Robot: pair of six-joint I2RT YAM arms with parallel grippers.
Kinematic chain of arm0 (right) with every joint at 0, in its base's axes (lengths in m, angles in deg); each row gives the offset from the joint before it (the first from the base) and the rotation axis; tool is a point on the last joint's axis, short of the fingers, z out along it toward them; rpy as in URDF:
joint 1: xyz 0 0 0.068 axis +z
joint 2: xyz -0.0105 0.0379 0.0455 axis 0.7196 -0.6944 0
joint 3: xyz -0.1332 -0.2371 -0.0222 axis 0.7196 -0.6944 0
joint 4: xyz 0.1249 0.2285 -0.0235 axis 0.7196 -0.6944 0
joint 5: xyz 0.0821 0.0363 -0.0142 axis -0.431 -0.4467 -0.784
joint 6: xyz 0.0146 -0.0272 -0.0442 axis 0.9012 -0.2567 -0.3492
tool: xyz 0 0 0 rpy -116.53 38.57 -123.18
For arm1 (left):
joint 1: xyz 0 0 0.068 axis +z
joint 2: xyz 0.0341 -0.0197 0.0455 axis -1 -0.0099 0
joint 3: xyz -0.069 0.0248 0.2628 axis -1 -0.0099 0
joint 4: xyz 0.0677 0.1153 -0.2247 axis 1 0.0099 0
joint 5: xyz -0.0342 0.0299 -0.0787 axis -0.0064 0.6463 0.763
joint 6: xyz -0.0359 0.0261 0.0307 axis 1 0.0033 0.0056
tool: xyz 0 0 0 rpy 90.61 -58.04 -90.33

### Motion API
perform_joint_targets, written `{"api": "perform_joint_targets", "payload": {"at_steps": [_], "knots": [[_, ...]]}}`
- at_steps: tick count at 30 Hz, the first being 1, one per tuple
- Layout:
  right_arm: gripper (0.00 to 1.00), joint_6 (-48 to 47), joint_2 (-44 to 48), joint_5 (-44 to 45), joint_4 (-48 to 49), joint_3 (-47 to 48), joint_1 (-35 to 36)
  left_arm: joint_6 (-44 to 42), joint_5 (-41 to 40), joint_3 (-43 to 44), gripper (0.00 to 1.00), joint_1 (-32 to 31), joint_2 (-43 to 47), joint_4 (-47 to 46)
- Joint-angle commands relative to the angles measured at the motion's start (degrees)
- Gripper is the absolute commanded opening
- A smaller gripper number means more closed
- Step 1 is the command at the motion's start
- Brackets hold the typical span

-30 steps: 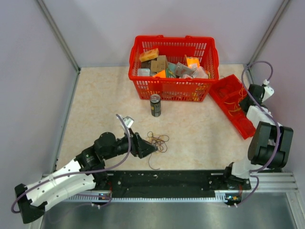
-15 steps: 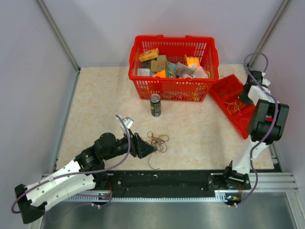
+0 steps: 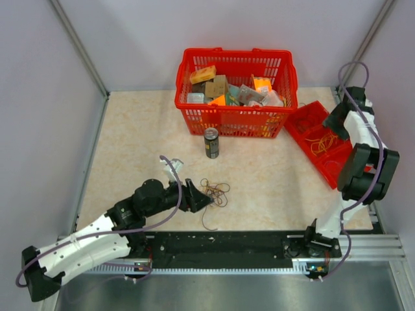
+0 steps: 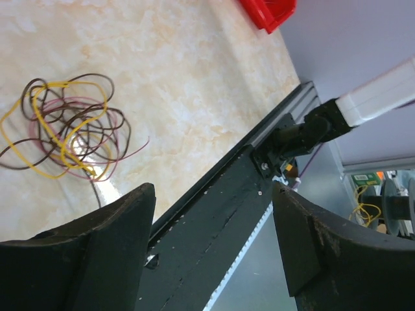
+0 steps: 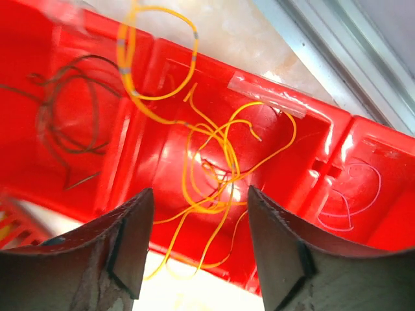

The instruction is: Untangle the cables

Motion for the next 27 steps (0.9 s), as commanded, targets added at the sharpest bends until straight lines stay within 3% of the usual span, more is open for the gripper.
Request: {"api": "perform_joint_targets", "payload": {"at_steps": [1,8,14,18,21,25,27], "knots": [[0.63,-0.5,11.2,-1.8,-0.8,-2.2,-0.1,-0.5,-5.2,2.8,0.77,-0.1,-1.4,3.5],[0.75,-1.0,31.3,-3.0,0.7,-14.9,2.4,-1.0,-13.2,2.1,0.85,-0.1,-3.1,6.9],[0.73,-1.0,49.1,-8.2,4.7,-31.8,15.5,0.0,-14.3,2.0,0.83,-0.1,-5.9,6.6],[0.71,0.9,58.8,-18.4,8.5,-44.7,27.8,0.5,-14.1,1.4,0.81,0.1,-8.3,4.8],[0.71,3.3,61.6,-25.9,16.0,-51.9,41.7,0.1,-15.0,1.9,0.81,0.2,-11.9,3.1],[0.71,7.6,58.4,-24.2,30.5,-58.5,57.9,-1.1,-14.2,4.2,0.78,0.8,-19.9,0.0],[0.7,9.8,54.3,-23.6,36.1,-59.2,62.9,-0.7,-14.8,6.8,0.69,1.0,-24.3,1.2]]}}
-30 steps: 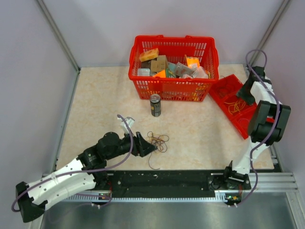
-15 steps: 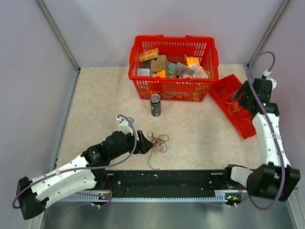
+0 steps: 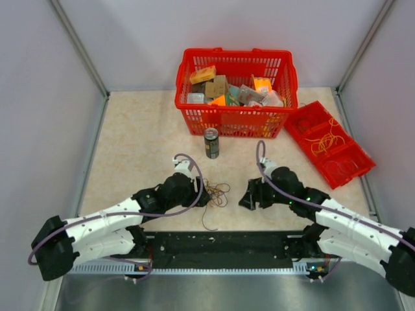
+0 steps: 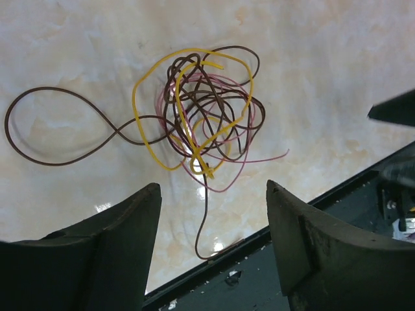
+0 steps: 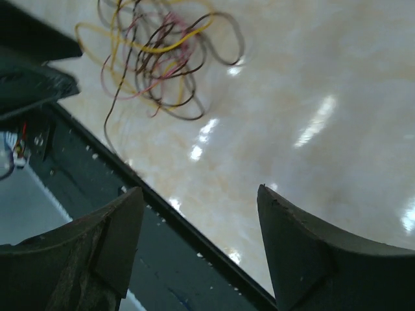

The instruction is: Untangle the cables

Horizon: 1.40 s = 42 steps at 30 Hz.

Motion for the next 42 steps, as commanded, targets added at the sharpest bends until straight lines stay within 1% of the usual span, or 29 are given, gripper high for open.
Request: {"api": "perform_joint_targets", "payload": {"at_steps": [1,2,4,7,9,10,13,14,16,17,18,19,21,23,24,26,28,29,32,33,35,37,39,42], "knots": [[0.69,6.4,-7.2,-0.9,21.1,-1.1,10.7,-0.5,-1.8,6.1,0.66,0.5,-8.1,-2.7],[0.67,7.4,-9.2,0.1,23.2,-1.1,11.9,-0.6,-2.5,7.2,0.65,0.5,-9.8,-1.6],[0.63,8.3,-13.6,-0.7,28.5,-1.7,13.6,-0.9,-3.9,8.3,0.58,0.5,-12.4,-0.4],[0.59,9.8,-19.4,-2.1,36.3,-2.7,14.5,-1.7,-4.3,8.9,0.53,0.6,-14.5,-0.8],[0.57,10.4,-22.2,-2.5,39.3,-2.9,14.7,-2.0,-5.2,9.9,0.49,0.6,-15.0,0.6],[0.57,10.5,-23.1,-2.4,40.8,-3.1,14.7,-2.2,-5.6,10.5,0.45,0.6,-15.0,1.1],[0.56,10.6,-25.3,-2.1,43.9,-3.7,14.7,-3.0,-6.3,10.5,0.41,0.6,-14.4,0.9],[0.56,10.5,-26.1,-2.2,44.6,-3.5,14.7,-3.3,-6.8,10.5,0.36,0.7,-14.3,1.0],[0.55,10.3,-28.8,-2.7,46.0,-2.6,14.7,-3.9,-7.7,11.1,0.21,0.7,-14.5,1.7],[0.55,10.5,-30.2,-2.9,46.6,-2.3,14.8,-4.4,-8.3,11.6,0.11,0.7,-14.7,2.0],[0.56,10.9,-31.0,-2.4,46.9,-1.9,14.8,-5.1,-8.4,12.2,0.04,0.7,-14.9,2.3],[0.58,11.4,-32.0,-1.7,47.0,-1.5,14.7,-5.9,-8.4,12.8,0.0,0.7,-15.3,2.5],[0.62,12.5,-33.7,0.6,46.5,-0.8,14.7,-7.4,-7.0,14.6,0.0,0.7,-15.3,3.7],[0.63,13.5,-35.4,2.0,46.5,-0.2,14.7,-8.3,-3.3,16.1,0.0,0.7,-13.5,4.6],[0.63,14.0,-36.3,2.4,46.8,0.0,14.7,-8.4,-1.7,16.2,0.0,0.7,-11.5,4.5],[0.57,14.8,-38.2,2.9,48.9,0.1,14.8,-7.8,1.5,16.0,0.0,0.7,-6.4,4.3],[0.43,15.3,-39.8,5.3,49.5,0.2,15.0,-8.1,4.2,16.3,0.0,0.7,-0.6,4.5],[0.34,15.5,-40.6,6.4,49.5,0.3,15.0,-7.9,4.8,17.0,0.0,0.7,3.7,5.1],[0.04,16.3,-42.3,11.3,49.3,-1.0,15.0,-7.5,4.0,20.2,0.0,0.7,13.2,7.0],[0.0,16.7,-42.7,13.6,48.6,-1.6,15.0,-8.0,3.3,22.7,0.0,0.7,15.8,7.7],[0.0,18.4,-43.2,16.5,48.6,-2.8,15.1,-10.2,0.9,27.7,0.0,0.7,20.5,10.0],[0.0,19.5,-42.1,19.1,46.9,-3.1,15.1,-12.6,-3.7,34.7,0.0,0.7,22.3,14.0],[0.0,20.4,-41.2,23.0,44.6,-3.1,15.0,-15.1,-9.5,41.7,0.0,0.7,22.2,19.2],[0.0,21.9,-40.8,25.3,44.0,-3.7,15.0,-18.8,-15.5,51.1,0.0,0.7,20.0,24.6]]}}
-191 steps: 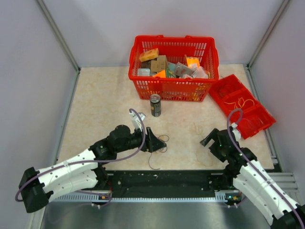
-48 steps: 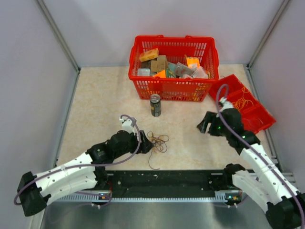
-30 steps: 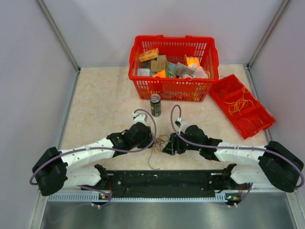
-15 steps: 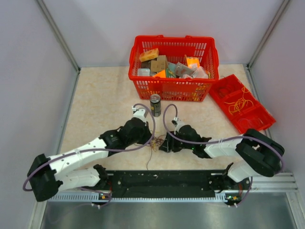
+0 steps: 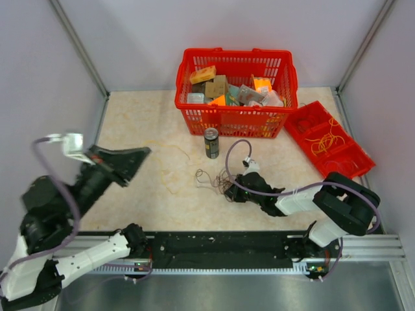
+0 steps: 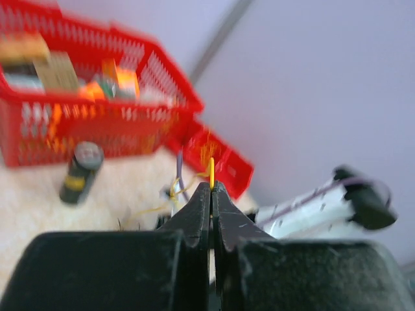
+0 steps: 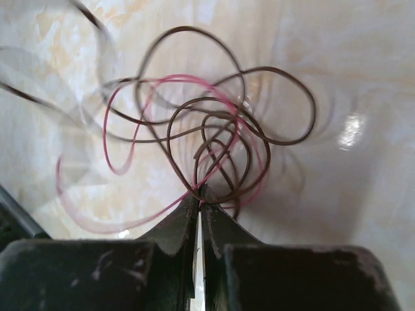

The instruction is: Untangle the cables

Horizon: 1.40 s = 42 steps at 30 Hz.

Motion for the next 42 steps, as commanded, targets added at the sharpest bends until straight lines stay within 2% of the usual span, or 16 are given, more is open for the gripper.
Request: {"api": "perform_joint_targets", "payload": {"at_steps": [1,7,8,10,14,18,22,26,30,35,39,42], "knots": [[0.0,2.1,0.4,8.4,-4.0,-1.1,0.4,-6.8,-12.3,13.2,0.0,0.1,-2.0,6.7],[0.0,0.6,-0.9,7.0,-4.2,0.2,0.5,-8.2,-13.6,18.3,0.0,0.1,-5.7,7.6],[0.03,0.4,-0.4,7.0,-4.1,0.1,0.4,-8.0,-14.9,19.3,0.0,0.1,-6.0,8.6],[0.12,-1.4,0.1,4.6,-2.0,-0.3,0.4,-6.7,-17.6,19.0,0.0,0.1,-5.2,9.3],[0.47,-5.3,1.6,0.6,-1.4,0.2,0.9,-4.8,-12.7,13.7,0.0,0.1,-4.1,6.3],[0.6,-11.7,6.9,-1.7,-14.7,5.5,2.5,-1.1,-10.7,7.4,0.0,0.1,-4.1,5.3],[0.73,-14.6,18.5,-2.0,-23.7,5.4,4.0,0.9,-8.2,1.0,0.0,0.1,-4.7,5.1],[0.77,-16.7,27.3,-4.3,-31.4,5.6,4.2,1.1,-2.0,-7.6,0.0,0.1,-3.0,2.2],[0.83,-19.2,35.4,-5.3,-37.5,5.8,4.2,-0.6,9.7,-14.8,0.0,0.1,-2.4,-2.4],[0.95,-25.4,44.2,-12.1,-38.4,6.9,4.3,-1.4,22.4,-21.6,0.0,0.1,-2.3,-6.9],[0.95,-31.1,46.1,-14.7,-38.9,11.3,4.2,-1.6,29.5,-25.4,0.0,0.1,-1.7,-10.7],[0.95,-34.9,44.0,-18.7,-38.1,15.5,4.2,-1.4,33.2,-26.1,0.0,0.1,-3.1,-11.9]]}}
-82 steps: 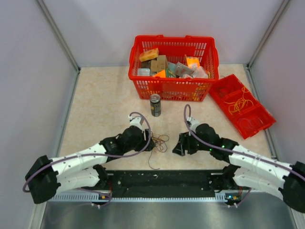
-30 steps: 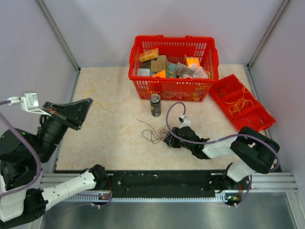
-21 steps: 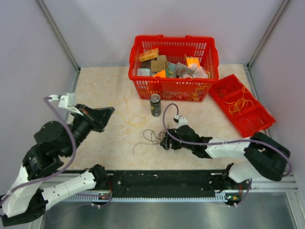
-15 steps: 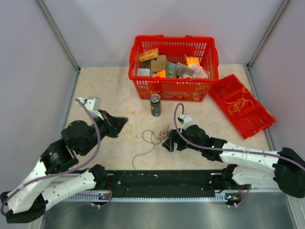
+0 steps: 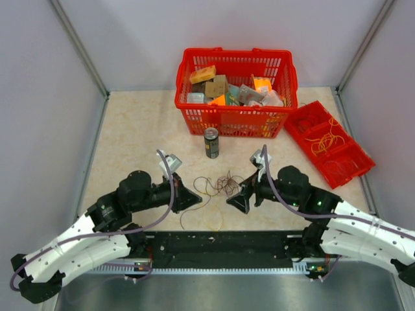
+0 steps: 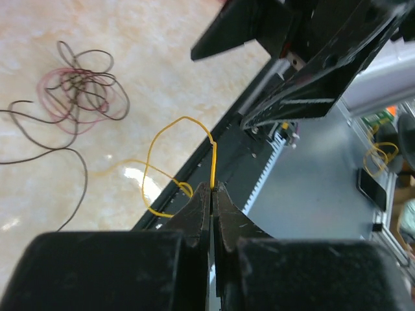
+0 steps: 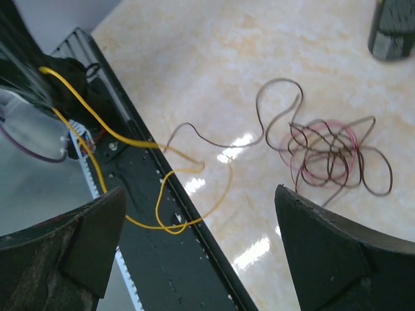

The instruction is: Untangle the cables

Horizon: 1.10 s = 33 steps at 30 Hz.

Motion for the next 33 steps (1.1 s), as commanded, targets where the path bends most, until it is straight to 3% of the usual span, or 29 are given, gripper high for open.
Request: {"api": "perform_joint_targets", "payload": {"at_steps": [1,4,8,13,19,23,33], "knots": [[0.95,-8.5,-2.2,-7.2,2.2,8.4,0.6,-0.3,9.6,-0.4,0.0,0.1,-1.1,-7.7],[0.95,-8.7,-7.2,-10.6,3.6,12.3,0.6,0.7,9.3,0.0,0.0,0.1,-2.7,-8.4],[0.95,-3.5,-12.0,-12.7,12.4,12.2,2.6,2.6,5.9,1.2,0.0,0.1,-4.5,-8.7],[0.94,-5.0,-15.9,2.9,12.8,13.7,13.0,6.3,-2.5,3.3,0.0,0.1,-7.3,-6.0],[0.86,-3.0,-18.2,24.6,7.6,15.3,20.6,10.2,-7.3,4.8,0.0,0.1,-8.9,-4.7],[0.72,-1.6,-19.3,30.9,8.6,14.8,22.4,12.7,-5.0,3.6,0.0,0.1,-8.4,-8.5],[0.45,-0.6,-22.1,35.1,12.5,15.8,24.1,16.4,-6.9,5.3,0.0,0.1,-8.2,-8.0]]}}
